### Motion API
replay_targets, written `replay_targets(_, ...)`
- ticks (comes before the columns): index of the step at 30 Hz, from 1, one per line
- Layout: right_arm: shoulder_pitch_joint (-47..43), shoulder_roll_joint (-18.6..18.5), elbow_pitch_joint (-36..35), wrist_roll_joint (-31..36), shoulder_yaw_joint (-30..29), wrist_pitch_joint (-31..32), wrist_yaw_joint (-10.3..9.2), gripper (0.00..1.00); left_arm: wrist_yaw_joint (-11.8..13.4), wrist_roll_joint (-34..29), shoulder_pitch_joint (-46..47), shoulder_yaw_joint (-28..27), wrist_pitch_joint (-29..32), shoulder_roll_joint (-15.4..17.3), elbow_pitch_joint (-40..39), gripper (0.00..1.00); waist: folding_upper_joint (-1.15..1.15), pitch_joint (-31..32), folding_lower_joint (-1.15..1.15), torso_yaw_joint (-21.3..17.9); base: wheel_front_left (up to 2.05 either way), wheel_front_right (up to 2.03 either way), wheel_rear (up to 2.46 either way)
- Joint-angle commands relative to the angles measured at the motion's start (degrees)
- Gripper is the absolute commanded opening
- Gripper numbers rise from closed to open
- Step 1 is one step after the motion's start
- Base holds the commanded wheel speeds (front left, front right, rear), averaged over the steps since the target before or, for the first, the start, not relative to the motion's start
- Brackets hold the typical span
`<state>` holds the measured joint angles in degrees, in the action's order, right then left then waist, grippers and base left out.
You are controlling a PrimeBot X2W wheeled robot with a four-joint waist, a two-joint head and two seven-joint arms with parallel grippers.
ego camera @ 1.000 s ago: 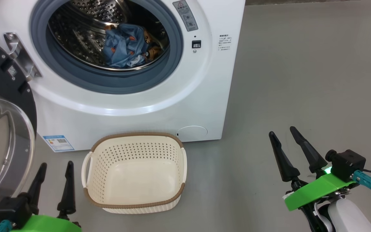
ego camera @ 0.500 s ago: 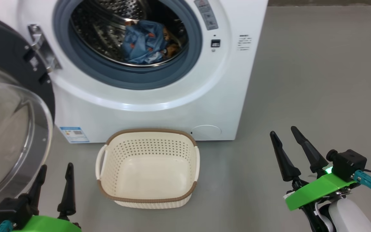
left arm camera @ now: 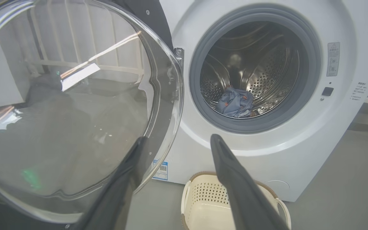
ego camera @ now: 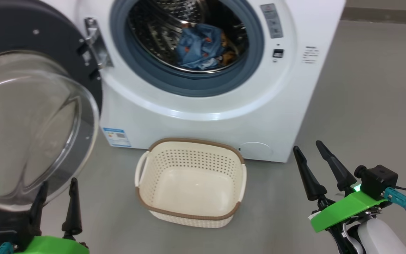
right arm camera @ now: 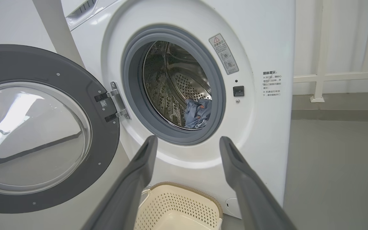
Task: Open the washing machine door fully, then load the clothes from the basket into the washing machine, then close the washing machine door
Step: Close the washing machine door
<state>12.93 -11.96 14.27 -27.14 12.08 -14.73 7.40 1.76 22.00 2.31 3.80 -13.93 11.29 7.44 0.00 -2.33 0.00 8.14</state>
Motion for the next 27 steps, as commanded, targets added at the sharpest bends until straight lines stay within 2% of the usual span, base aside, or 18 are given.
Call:
replay_targets(1, 0.1, -0.3, -1.1, -0.6, 1.2, -0.3, 0.09, 1.00, 0.4, 0.0, 1.4, -2.3, -0.6, 1.2, -1.0, 1.00, 0.00, 0.7, 0.00, 2.4, 0.00, 0.00, 0.00)
replay_targets(17, -0.7, -0.3, -0.5, -1.4, 2.4, -0.3, 0.09, 1.00, 1.1, 0.4, 0.5, -1.4, 0.4, 1.3, -0.6, 1.00, 0.00, 3.0, 0.00, 12.5, 0.00, 0.00, 0.00)
replay_targets(27, -0.8, -0.2, -0.3, -1.5, 2.8, -0.3, 0.09, 1.00, 1.7, 0.6, 0.0, -1.3, 0.7, 1.6, -1.4, 1.00, 0.00, 2.8, 0.00, 15.4, 0.00, 0.00, 0.00)
